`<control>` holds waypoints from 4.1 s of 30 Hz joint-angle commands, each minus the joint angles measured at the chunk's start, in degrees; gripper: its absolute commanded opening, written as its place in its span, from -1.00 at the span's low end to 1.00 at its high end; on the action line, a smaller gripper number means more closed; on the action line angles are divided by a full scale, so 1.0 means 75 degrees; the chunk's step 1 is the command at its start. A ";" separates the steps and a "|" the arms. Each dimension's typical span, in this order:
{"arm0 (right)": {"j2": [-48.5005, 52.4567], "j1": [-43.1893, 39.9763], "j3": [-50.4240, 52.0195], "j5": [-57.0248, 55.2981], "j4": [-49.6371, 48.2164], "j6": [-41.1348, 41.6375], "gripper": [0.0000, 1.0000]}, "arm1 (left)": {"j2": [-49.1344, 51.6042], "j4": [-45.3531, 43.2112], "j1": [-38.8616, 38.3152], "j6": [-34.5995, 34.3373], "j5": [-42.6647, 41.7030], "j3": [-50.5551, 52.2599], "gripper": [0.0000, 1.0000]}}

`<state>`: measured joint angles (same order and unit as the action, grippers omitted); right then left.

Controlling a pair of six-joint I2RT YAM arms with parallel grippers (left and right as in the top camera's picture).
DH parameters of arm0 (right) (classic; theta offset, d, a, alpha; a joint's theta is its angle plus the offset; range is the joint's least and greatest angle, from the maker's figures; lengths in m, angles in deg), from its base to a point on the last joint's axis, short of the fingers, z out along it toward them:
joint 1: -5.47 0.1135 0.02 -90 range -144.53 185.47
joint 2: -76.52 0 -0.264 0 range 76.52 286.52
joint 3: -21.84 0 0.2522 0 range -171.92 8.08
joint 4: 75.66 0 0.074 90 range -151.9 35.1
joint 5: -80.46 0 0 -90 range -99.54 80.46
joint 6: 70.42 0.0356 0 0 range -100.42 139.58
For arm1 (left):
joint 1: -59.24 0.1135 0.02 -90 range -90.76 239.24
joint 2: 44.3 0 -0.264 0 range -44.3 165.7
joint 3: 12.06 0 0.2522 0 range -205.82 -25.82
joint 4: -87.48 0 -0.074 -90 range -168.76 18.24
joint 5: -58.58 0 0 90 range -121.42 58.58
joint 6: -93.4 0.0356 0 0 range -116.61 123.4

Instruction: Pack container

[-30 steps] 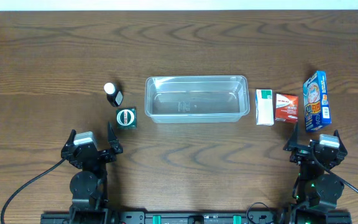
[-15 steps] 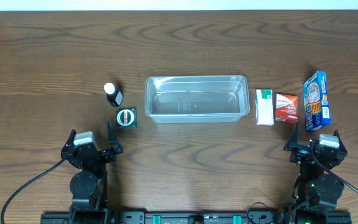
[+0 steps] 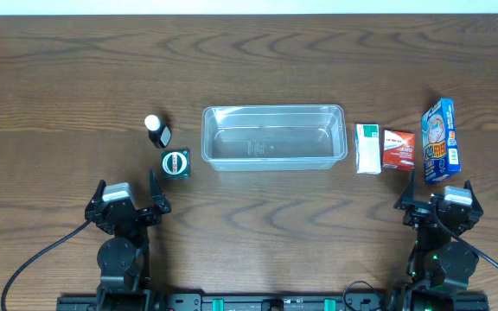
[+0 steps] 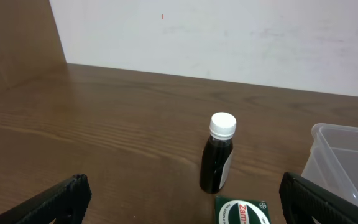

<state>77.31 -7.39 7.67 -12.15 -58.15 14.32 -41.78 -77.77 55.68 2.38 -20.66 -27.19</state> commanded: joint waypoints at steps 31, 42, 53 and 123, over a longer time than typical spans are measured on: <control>0.0009 -0.0082 0.0012 0.0184 -0.0017 0.0006 0.99 | 0.0029 0.0256 -0.0003 0.0134 0.0259 0.0152 0.96; 0.0632 -0.0082 -0.1271 0.1842 -0.0845 -0.0216 0.98 | 0.0029 0.0254 -0.0003 0.0137 0.0259 0.0152 0.96; 0.5881 -0.0082 -0.6135 0.2981 0.1320 0.0140 0.99 | 0.0029 0.0256 -0.0003 0.0137 0.0259 0.0152 0.96; 1.2415 -0.1093 -0.8230 0.0149 0.3695 0.0530 0.05 | 0.0029 0.0254 -0.0003 0.0134 0.0259 0.0152 0.96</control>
<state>169.49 -15.19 -54.12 -10.84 -30.04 17.69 -41.67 -77.70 55.68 2.40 -20.26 -27.25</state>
